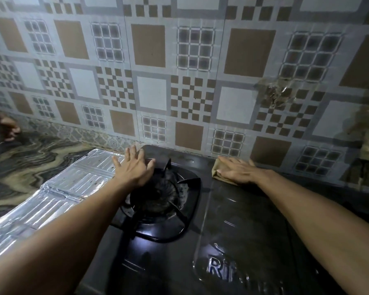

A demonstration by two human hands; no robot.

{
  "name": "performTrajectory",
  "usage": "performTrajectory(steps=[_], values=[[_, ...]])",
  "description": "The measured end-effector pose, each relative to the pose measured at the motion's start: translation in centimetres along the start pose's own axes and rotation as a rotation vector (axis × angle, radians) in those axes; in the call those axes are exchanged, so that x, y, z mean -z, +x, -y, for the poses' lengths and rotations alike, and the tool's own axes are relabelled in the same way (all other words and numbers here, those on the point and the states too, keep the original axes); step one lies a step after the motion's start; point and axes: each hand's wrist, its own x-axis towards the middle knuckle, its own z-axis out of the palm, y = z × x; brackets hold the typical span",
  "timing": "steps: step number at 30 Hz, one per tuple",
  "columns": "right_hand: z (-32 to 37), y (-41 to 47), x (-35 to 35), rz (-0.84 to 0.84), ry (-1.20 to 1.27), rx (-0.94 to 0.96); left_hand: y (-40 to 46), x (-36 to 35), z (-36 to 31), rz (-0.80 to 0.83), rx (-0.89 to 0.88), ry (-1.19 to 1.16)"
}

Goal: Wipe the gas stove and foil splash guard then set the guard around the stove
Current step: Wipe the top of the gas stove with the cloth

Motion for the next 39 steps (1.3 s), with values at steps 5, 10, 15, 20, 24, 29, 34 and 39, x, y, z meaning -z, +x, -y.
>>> performTrajectory(steps=[5,10,15,20,24,29,34,39], values=[[4.4,4.5,-0.1,0.025,-0.005,0.118,0.2,0.1,0.5,-0.028,0.058,0.023],[8.1,8.1,0.6,0.094,0.036,0.243,0.1,0.7,2.0,0.084,-0.036,0.131],[8.3,9.4,1.0,0.144,0.052,0.371,-0.3,0.3,2.2,-0.038,0.045,-0.002],[11.0,11.4,1.6,0.150,0.025,0.395,-1.0,0.4,1.8,-0.169,0.127,-0.115],[15.3,13.9,2.4,0.205,0.109,0.542,-1.5,0.7,2.0,-0.245,0.206,-0.217],[21.3,15.9,3.1,0.198,-0.071,0.660,-1.3,0.6,2.3,-0.265,0.226,-0.255],[26.1,15.5,2.7,0.263,-0.182,0.788,-1.4,0.5,2.3,-0.292,0.241,-0.232],[24.1,15.4,4.2,0.336,-0.182,0.766,-1.0,0.1,2.5,-0.239,0.281,-0.205]])
